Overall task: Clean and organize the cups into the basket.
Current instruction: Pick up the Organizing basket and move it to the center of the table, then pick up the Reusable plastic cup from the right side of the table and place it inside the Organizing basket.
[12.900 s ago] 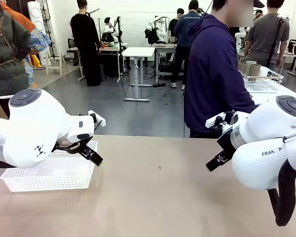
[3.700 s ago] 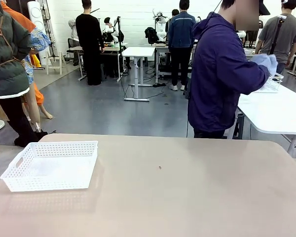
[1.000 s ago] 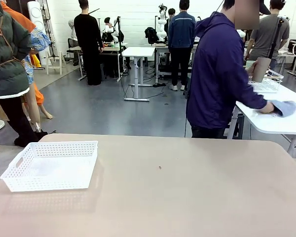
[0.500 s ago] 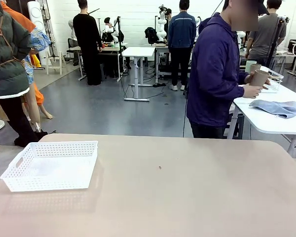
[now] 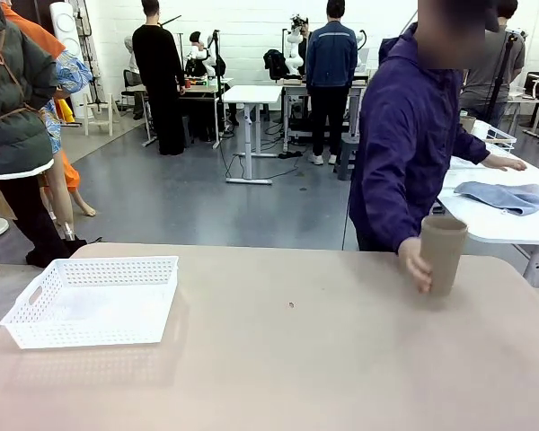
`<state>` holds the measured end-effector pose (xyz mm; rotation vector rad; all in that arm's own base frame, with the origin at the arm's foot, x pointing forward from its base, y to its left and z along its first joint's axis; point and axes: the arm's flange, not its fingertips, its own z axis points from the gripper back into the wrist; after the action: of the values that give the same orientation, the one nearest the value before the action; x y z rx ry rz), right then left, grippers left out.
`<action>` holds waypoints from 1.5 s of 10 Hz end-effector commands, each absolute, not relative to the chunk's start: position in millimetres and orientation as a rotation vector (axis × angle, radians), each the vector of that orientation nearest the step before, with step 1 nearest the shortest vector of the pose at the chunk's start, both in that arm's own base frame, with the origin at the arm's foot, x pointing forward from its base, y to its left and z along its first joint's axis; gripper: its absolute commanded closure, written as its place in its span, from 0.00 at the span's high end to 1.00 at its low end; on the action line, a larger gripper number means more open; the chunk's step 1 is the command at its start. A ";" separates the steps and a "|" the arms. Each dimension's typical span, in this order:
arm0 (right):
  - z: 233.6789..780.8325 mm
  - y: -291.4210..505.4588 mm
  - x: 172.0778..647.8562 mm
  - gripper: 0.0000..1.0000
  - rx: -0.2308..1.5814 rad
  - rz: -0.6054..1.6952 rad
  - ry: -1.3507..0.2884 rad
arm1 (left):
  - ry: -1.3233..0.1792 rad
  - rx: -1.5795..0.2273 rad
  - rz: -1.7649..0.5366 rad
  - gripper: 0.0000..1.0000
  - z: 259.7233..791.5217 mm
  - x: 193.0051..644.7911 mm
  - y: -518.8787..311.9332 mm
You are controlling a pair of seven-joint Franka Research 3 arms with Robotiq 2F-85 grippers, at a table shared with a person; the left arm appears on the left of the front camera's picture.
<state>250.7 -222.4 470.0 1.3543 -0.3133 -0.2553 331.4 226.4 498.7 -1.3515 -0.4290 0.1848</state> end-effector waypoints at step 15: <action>443.7 -220.2 322.8 1.00 1.113 0.595 -0.650 | -0.388 -0.437 -0.140 1.00 583.9 371.5 161.9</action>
<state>313.8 -213.7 449.0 1.1234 -0.5945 0.5657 369.6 178.8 601.7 -0.5554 -0.3917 -0.1276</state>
